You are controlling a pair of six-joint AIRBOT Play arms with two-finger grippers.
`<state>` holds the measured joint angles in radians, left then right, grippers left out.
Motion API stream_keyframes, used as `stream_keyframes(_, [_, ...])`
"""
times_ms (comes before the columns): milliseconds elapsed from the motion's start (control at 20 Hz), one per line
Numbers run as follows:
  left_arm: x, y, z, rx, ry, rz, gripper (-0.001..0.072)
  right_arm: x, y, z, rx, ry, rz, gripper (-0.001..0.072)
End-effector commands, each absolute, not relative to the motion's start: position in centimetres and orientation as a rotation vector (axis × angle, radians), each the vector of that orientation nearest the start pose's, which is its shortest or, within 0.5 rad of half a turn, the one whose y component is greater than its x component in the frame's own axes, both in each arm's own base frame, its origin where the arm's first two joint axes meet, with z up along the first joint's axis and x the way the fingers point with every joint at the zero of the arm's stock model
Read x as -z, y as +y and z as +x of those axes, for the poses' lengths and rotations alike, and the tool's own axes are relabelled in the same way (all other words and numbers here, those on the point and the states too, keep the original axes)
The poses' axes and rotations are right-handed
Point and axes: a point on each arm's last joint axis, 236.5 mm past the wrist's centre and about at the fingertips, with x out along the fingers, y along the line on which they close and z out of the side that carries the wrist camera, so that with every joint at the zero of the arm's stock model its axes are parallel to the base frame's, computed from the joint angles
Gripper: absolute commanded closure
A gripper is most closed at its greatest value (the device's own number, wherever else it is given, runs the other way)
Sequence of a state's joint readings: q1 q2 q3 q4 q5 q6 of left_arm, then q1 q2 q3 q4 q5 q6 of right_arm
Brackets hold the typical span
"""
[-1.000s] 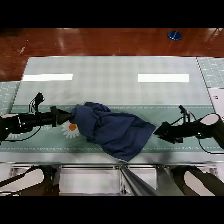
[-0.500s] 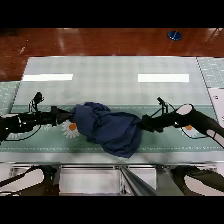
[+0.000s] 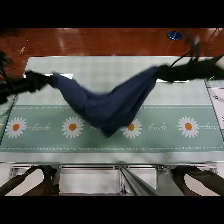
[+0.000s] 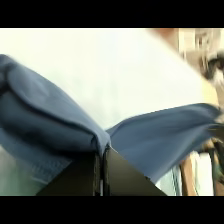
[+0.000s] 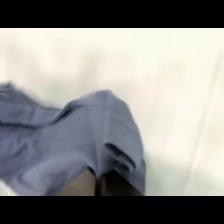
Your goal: Fold the shirts.
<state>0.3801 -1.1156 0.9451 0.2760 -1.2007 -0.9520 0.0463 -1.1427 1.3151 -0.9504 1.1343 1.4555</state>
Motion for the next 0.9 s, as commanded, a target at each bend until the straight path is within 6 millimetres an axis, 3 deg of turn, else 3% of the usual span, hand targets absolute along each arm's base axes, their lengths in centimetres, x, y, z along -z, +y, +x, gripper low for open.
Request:
stream_keyframes(0, [-29.4,-5.7,39.6,0.559,0.415,-0.619,0.069,-32.5,10.4,37.9,-0.419,0.571,0.215,0.0693])
stream_keyframes(100, [-35.7,-4.0,37.6,0.426,0.296,-0.447,0.069,-39.2,9.3,34.4,-0.389,0.408,0.137,0.0693])
stream_keyframes(200, [-41.3,-2.1,34.4,0.275,0.187,-0.292,0.069,-44.3,8.2,30.1,-0.347,0.258,0.082,0.0693])
stream_keyframes(300, [-46.1,-0.7,30.1,0.139,0.076,-0.158,0.0689,-47.1,7.1,26.1,-0.302,0.16,0.044,0.0693])
stream_keyframes(400, [-49.0,0.1,25.9,0.035,-0.008,-0.041,0.0689,-48.4,5.8,22.4,-0.249,0.105,0.028,0.0693])
stream_keyframes(550, [-49.6,-0.1,20.4,-0.05,-0.037,0.085,0.0689,-48.7,4.7,18.3,-0.199,0.085,0.033,0.0693])
stream_keyframes(650, [-49.7,-1.7,17.8,-0.009,-0.053,0.108,0.0689,-47.4,4.6,16.6,-0.193,0.133,0.051,0.0693])
stream_keyframes(750, [-48.8,-3.6,16.3,0.079,-0.04,0.112,0.0689,-45.4,4.7,15.8,-0.196,0.216,0.055,0.0693])
stream_keyframes(850, [-45.8,-5.0,16.5,0.17,0.06,0.109,0.0689,-43.1,4.7,15.6,-0.194,0.311,0.049,0.0693])
